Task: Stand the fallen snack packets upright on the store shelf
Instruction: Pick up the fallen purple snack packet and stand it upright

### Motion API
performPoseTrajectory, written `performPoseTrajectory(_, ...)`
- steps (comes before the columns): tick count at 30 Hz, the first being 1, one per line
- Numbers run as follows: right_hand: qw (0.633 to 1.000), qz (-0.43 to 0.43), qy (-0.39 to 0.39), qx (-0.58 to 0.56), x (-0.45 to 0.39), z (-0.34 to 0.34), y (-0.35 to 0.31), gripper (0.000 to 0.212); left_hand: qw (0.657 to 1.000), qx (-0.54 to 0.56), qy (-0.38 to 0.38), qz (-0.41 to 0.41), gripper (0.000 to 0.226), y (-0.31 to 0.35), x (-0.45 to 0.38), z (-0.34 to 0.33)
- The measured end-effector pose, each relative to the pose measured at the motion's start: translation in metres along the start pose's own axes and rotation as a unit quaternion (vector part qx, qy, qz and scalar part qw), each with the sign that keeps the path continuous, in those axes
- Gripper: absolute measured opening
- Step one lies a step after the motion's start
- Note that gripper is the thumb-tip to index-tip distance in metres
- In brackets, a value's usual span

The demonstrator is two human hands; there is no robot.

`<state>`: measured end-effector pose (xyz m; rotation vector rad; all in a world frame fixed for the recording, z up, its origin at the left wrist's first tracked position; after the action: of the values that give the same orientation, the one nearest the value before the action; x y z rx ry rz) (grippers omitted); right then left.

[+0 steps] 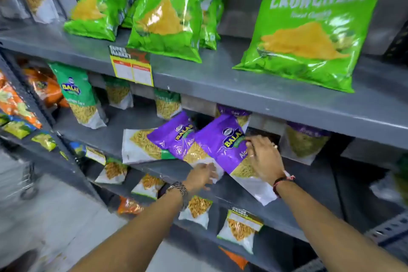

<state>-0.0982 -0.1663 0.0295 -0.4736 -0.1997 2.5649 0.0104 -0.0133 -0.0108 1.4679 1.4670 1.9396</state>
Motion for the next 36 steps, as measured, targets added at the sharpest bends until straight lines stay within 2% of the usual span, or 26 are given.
performPoseTrajectory(1,0.999,-0.037,-0.009,-0.013,-0.007,-0.011,0.009,0.03,0.999,0.008,-0.036,0.024,0.025,-0.006,-0.007,-0.005)
performPoseTrajectory(3,0.99,-0.126,-0.028,-0.05,-0.02,-0.025,0.026,0.035,0.996,-0.031,-0.053,0.057,0.028,-0.016,-0.02,-0.014)
performPoseTrajectory(6,0.942,-0.269,-0.126,-0.155,-0.038,-0.049,0.053,0.05,0.994,-0.03,-0.068,0.077,0.048,-0.028,-0.038,-0.025)
performPoseTrajectory(8,0.908,-0.324,-0.17,-0.202,-0.048,-0.065,0.072,0.051,0.995,-0.006,-0.068,0.074,0.044,-0.032,-0.052,-0.03)
performPoseTrajectory(10,0.891,-0.343,-0.18,-0.236,-0.056,-0.075,0.085,0.043,0.994,0.02,-0.076,0.074,0.038,-0.035,-0.059,-0.036)
performPoseTrajectory(14,0.868,-0.35,-0.15,-0.32,-0.049,-0.073,0.09,0.034,0.996,0.047,-0.056,0.052,0.022,-0.038,-0.063,-0.049)
performPoseTrajectory(16,0.854,-0.375,-0.123,-0.34,-0.034,-0.075,0.097,0.015,0.999,0.03,-0.023,0.024,0.021,-0.04,-0.065,-0.05)
performPoseTrajectory(22,0.82,-0.457,-0.019,-0.345,0.049,-0.054,0.085,0.033,0.998,-0.043,0.013,-0.046,0.022,-0.052,-0.059,-0.048)
performPoseTrajectory(26,0.757,-0.515,0.105,-0.388,0.115,-0.031,0.051,0.043,0.992,-0.083,-0.026,-0.092,0.018,-0.05,-0.04,-0.044)
performPoseTrajectory(30,0.696,-0.537,0.201,-0.432,0.17,-0.021,0.021,0.031,0.979,-0.144,-0.07,-0.126,0.029,-0.052,-0.024,-0.049)
performPoseTrajectory(32,0.673,-0.548,0.226,-0.444,0.192,-0.022,0.012,0.034,0.974,-0.159,-0.097,-0.127,0.033,-0.056,-0.016,-0.051)
performPoseTrajectory(36,0.626,-0.578,0.227,-0.472,0.222,-0.024,0.002,0.023,0.967,-0.198,-0.12,-0.106,0.03,-0.075,-0.007,-0.05)
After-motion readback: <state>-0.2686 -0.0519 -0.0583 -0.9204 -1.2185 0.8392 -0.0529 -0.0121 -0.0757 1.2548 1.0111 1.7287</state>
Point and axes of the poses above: each hand's wrist, its own x-axis away from the middle knuckle, its own z-axis out of the back of the hand, y = z × x, the point moved 2 cm from there along -x, towards the middle knuckle, and after that the axes turned 6 degrees about -y, right-handed, at the moved point
